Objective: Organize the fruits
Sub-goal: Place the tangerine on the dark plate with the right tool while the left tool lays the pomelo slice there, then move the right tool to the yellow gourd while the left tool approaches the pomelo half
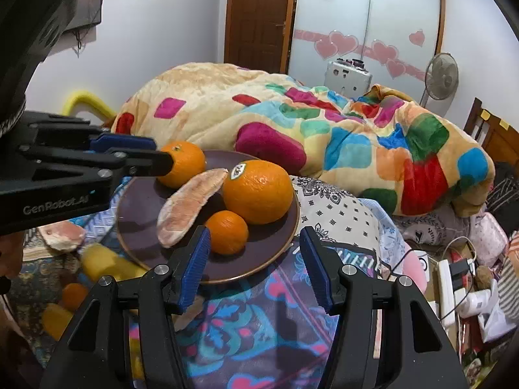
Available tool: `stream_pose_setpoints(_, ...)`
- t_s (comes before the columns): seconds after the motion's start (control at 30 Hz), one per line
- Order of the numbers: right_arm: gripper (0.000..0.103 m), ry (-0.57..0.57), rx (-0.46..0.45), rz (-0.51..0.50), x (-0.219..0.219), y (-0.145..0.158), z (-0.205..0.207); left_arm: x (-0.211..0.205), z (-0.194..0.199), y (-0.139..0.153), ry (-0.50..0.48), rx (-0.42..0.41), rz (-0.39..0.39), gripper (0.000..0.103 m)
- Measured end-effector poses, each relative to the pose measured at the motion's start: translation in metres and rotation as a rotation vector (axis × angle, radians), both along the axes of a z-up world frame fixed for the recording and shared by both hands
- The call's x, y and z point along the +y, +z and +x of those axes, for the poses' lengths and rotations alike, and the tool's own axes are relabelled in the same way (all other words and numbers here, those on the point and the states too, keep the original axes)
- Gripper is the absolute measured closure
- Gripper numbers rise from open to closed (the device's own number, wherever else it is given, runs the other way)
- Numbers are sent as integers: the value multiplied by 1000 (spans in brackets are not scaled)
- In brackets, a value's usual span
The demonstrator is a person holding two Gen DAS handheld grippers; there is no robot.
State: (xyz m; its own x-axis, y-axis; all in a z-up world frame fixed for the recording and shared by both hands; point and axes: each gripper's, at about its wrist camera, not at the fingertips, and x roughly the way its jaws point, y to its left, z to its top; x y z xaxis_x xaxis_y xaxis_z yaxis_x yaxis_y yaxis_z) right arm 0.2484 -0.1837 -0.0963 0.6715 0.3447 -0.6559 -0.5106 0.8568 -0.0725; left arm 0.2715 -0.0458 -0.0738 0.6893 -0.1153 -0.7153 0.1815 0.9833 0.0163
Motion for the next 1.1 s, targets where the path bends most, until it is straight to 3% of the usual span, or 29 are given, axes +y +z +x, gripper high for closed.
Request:
stream_pose_setpoints(0.43, 46, -19, -21, 63, -14, 22, -60, 16, -85, 17, 14, -7, -46, 79)
stream_pose_setpoints(0.83, 46, -30, 12, 39, -22, -5, -94, 25, -133, -41, 10, 122, -55, 78)
stream_pose_setpoints(1.1, 46, -34, 55, 7, -21, -31, -95, 12, -135, -64, -16, 162, -40, 78)
